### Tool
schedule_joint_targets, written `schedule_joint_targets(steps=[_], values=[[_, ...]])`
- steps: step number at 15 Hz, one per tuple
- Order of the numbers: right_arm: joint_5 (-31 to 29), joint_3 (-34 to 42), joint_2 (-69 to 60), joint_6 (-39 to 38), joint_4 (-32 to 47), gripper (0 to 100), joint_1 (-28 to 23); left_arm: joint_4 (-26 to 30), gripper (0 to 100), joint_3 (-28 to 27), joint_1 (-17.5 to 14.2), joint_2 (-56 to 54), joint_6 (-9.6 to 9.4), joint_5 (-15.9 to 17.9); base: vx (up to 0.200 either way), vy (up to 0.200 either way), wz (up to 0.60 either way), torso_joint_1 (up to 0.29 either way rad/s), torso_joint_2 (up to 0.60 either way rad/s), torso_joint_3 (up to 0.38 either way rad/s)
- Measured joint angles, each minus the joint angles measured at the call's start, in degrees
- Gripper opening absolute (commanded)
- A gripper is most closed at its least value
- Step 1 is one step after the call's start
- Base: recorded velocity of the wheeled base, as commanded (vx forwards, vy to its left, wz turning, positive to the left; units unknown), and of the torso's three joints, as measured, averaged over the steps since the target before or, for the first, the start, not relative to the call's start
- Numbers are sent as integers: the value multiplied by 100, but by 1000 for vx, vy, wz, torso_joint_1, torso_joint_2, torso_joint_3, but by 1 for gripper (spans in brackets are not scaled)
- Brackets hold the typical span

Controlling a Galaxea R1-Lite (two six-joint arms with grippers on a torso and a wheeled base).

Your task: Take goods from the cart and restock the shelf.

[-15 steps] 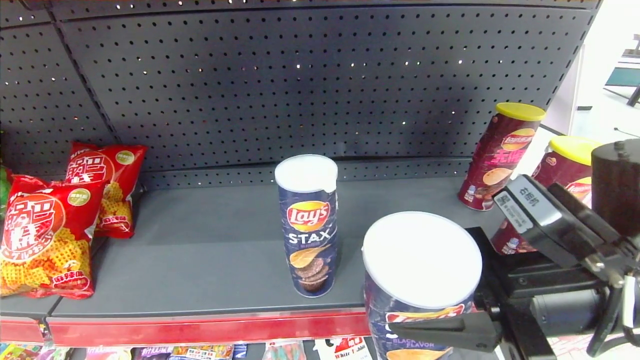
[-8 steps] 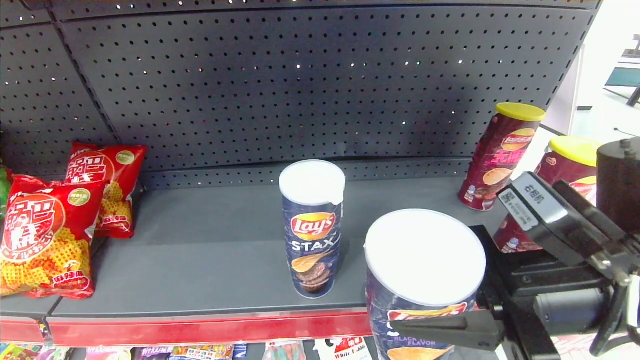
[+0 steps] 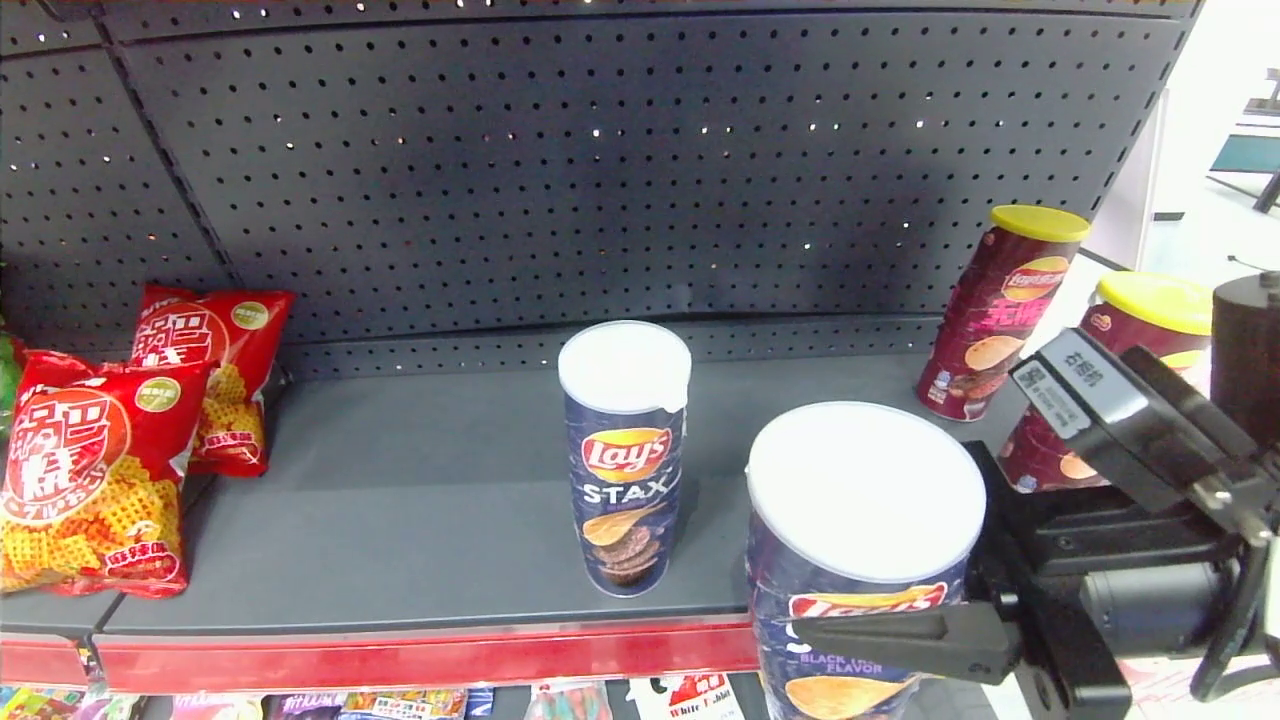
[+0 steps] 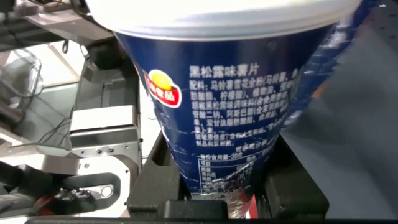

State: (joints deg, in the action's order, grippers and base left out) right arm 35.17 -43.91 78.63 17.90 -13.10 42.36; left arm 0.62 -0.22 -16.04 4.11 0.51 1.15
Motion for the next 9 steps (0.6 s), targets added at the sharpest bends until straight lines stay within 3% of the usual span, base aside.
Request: schedule_joint_targets(steps=[7,9], values=[[-2,-18,-38,0,2,0,-48,-11,100,0,1310,79,15,0,0,0,0,0,0,0],[-2,-18,-40,-2,-2,0,-46,-27,100,0,1541,-177,11,-2,0,0,0,0,0,0]])
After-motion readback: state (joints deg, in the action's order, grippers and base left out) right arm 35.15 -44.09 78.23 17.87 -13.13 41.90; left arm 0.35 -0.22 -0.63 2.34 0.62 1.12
